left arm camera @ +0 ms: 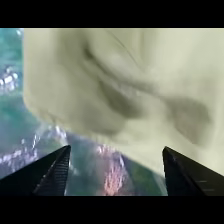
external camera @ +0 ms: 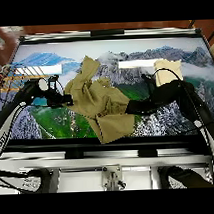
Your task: Fold the shirts.
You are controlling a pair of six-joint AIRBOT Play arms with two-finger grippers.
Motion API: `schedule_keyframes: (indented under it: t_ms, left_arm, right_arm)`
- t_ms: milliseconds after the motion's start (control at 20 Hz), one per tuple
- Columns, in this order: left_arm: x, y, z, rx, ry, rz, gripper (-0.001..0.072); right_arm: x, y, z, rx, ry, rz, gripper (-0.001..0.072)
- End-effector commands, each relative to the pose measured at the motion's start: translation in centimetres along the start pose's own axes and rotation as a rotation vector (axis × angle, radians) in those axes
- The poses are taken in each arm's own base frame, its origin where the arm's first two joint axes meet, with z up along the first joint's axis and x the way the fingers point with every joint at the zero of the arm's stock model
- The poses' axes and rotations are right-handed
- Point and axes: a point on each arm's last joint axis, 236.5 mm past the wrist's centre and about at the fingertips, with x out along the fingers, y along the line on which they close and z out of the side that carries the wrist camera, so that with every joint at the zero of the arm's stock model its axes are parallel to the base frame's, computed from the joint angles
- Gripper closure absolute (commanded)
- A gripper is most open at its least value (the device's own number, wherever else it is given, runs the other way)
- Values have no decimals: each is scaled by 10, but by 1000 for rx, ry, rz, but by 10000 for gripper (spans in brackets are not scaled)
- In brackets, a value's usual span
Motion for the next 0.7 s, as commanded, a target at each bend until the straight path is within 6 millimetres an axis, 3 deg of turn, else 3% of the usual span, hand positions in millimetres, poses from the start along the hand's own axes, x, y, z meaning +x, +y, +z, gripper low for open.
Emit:
schedule_keyframes:
  t_ms: [0,100,300,400,650]
  left_arm:
    - [6,0,14,-33,-53,-9,43]
    - [9,-1,19,-58,-71,-12,67]
    - [9,-1,26,-60,-94,-15,568]
    - [1,-5,36,-42,-122,-22,675]
    - [-30,-19,61,49,-190,-38,674]
  right_arm:
    - [15,7,-2,-36,27,15,114]
    - [27,20,-9,-94,46,20,113]
    - [48,35,-25,-155,103,16,113]
    - [60,48,-32,-211,113,21,113]
    - [100,87,-48,-343,104,45,113]
